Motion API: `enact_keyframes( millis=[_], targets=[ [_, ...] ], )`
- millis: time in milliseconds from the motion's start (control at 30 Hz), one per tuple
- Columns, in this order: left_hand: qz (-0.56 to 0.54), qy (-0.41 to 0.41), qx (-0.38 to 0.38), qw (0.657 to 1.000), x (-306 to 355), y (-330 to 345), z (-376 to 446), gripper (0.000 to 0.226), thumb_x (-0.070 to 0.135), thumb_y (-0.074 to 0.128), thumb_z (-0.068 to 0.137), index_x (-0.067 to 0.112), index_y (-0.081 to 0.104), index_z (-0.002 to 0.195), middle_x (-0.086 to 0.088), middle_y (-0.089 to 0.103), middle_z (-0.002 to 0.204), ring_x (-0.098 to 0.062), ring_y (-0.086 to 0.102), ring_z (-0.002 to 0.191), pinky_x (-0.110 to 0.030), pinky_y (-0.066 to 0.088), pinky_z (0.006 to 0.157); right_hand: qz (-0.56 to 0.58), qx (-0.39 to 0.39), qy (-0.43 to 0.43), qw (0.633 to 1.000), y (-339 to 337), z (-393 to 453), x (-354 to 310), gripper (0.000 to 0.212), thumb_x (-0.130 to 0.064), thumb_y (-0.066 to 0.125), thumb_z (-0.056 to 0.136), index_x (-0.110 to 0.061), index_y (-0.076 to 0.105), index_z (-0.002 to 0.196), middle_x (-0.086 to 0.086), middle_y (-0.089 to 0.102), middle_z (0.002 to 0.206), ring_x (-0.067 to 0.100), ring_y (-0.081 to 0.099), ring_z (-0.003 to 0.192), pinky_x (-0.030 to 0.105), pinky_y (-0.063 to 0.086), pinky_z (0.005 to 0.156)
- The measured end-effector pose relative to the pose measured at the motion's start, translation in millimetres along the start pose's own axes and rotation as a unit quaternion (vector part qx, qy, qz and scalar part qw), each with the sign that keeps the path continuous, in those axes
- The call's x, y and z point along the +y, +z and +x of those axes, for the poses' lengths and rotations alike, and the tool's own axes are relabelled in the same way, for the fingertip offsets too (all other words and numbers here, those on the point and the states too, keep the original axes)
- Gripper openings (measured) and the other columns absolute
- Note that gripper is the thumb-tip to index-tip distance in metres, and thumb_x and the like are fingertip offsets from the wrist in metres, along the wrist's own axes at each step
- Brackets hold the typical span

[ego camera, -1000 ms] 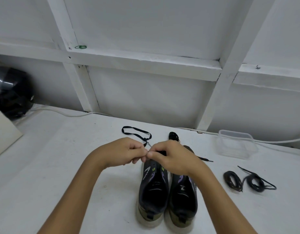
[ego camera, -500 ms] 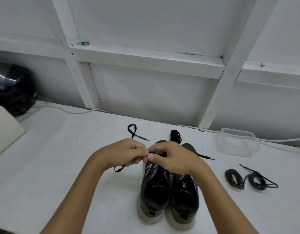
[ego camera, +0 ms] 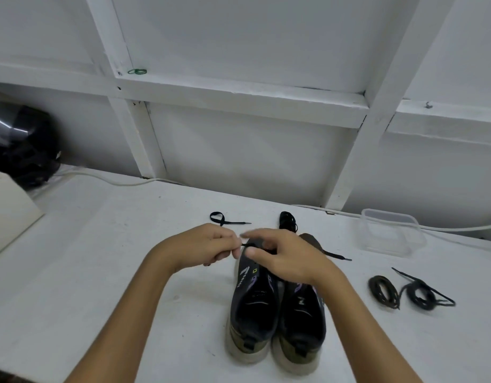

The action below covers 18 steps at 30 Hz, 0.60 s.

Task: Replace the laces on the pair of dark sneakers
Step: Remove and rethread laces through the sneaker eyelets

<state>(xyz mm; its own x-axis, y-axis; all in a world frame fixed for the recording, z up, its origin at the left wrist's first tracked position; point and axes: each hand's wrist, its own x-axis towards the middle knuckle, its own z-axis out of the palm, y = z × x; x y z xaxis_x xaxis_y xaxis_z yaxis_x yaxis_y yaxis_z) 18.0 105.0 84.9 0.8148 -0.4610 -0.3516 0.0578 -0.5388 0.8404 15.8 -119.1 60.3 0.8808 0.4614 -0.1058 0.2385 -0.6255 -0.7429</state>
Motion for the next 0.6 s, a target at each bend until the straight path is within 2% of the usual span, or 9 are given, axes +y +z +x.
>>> enact_keyframes(
  millis=[33, 100, 233, 333, 367, 400, 467, 533, 600],
  targets=[
    [-0.004, 0.006, -0.003, 1.000, 2, 1, 1, 0.034, 0.032, 0.052, 0.102, 0.022, 0.068, 0.074, 0.010, 0.045, 0.060, -0.008, 0.039, 0.053, -0.017, 0.036, 0.054, -0.005, -0.009, -0.015, 1.000, 4, 3, -5, 0.020, -0.046, 0.057, 0.098, -0.033, 0.071, 0.100, -0.012, 0.061, 0.069, 0.000, 0.051, 0.061, 0.017, 0.040, 0.062],
    [0.000, 0.005, 0.004, 1.000, 1, -2, -1, 0.033, 0.034, 0.052, 0.102, 0.022, 0.069, 0.075, 0.010, 0.046, 0.060, -0.007, 0.040, 0.053, -0.016, 0.036, 0.053, -0.012, 0.000, -0.011, 1.000, 1, 3, -3, 0.024, -0.038, 0.054, 0.100, -0.031, 0.067, 0.080, -0.008, 0.062, 0.070, 0.002, 0.051, 0.061, 0.022, 0.041, 0.062],
    [-0.012, -0.031, 0.044, 0.998, -18, -23, -18, 0.035, 0.038, 0.051, 0.102, 0.023, 0.069, 0.076, 0.009, 0.046, 0.062, -0.009, 0.037, 0.054, -0.023, 0.035, 0.059, -0.042, 0.063, 0.091, 0.993, -30, -10, 34, 0.029, -0.033, 0.055, 0.098, -0.023, 0.065, 0.073, -0.010, 0.057, 0.060, 0.008, 0.053, 0.062, 0.024, 0.039, 0.059],
    [-0.010, -0.045, 0.040, 0.998, -25, -30, -24, 0.036, 0.038, 0.051, 0.103, 0.023, 0.070, 0.075, 0.007, 0.046, 0.064, -0.011, 0.035, 0.056, -0.026, 0.034, 0.062, -0.086, -0.008, 0.140, 0.986, -32, -19, 43, 0.014, -0.044, 0.063, 0.093, -0.035, 0.074, 0.090, -0.016, 0.066, 0.077, 0.006, 0.063, 0.079, 0.023, 0.047, 0.070],
    [-0.005, -0.042, 0.033, 0.999, -23, -27, -22, 0.036, 0.037, 0.051, 0.103, 0.024, 0.070, 0.075, 0.007, 0.046, 0.064, -0.010, 0.036, 0.055, -0.025, 0.034, 0.061, -0.067, -0.016, 0.130, 0.989, -28, -19, 34, 0.021, -0.053, 0.065, 0.088, -0.042, 0.072, 0.105, -0.023, 0.067, 0.086, 0.000, 0.063, 0.087, 0.021, 0.046, 0.075],
    [-0.004, -0.036, 0.023, 0.999, -20, -22, -19, 0.036, 0.037, 0.052, 0.103, 0.024, 0.070, 0.075, 0.007, 0.046, 0.063, -0.009, 0.036, 0.054, -0.023, 0.034, 0.059, -0.040, -0.011, 0.105, 0.994, -21, -17, 24, 0.039, -0.063, 0.064, 0.083, -0.049, 0.065, 0.119, -0.029, 0.066, 0.097, -0.006, 0.061, 0.094, 0.018, 0.044, 0.078],
    [0.001, -0.019, 0.001, 1.000, -11, -11, -11, 0.036, 0.036, 0.052, 0.103, 0.025, 0.070, 0.074, 0.009, 0.045, 0.061, -0.008, 0.037, 0.053, -0.019, 0.034, 0.055, -0.009, -0.017, 0.051, 0.999, -7, -7, 3, 0.056, -0.076, 0.058, 0.076, -0.055, 0.057, 0.128, -0.029, 0.067, 0.102, -0.010, 0.061, 0.093, 0.014, 0.044, 0.077],
    [0.006, -0.003, -0.013, 1.000, -4, -3, -5, 0.036, 0.036, 0.052, 0.103, 0.026, 0.068, 0.072, 0.010, 0.045, 0.060, -0.007, 0.037, 0.052, -0.017, 0.034, 0.053, -0.008, -0.040, 0.019, 0.999, 5, 3, -13, 0.030, -0.070, 0.056, 0.085, -0.051, 0.067, 0.105, -0.012, 0.069, 0.081, -0.002, 0.059, 0.070, 0.020, 0.047, 0.068],
    [0.008, -0.005, -0.005, 1.000, -5, -7, -6, 0.035, 0.039, 0.053, 0.102, 0.025, 0.069, 0.074, 0.009, 0.045, 0.061, -0.007, 0.036, 0.053, -0.016, 0.033, 0.052, -0.011, -0.039, 0.006, 0.999, 4, 5, -16, 0.024, -0.052, 0.057, 0.095, -0.037, 0.071, 0.082, -0.007, 0.065, 0.071, 0.004, 0.054, 0.061, 0.025, 0.046, 0.064]
  ],
)
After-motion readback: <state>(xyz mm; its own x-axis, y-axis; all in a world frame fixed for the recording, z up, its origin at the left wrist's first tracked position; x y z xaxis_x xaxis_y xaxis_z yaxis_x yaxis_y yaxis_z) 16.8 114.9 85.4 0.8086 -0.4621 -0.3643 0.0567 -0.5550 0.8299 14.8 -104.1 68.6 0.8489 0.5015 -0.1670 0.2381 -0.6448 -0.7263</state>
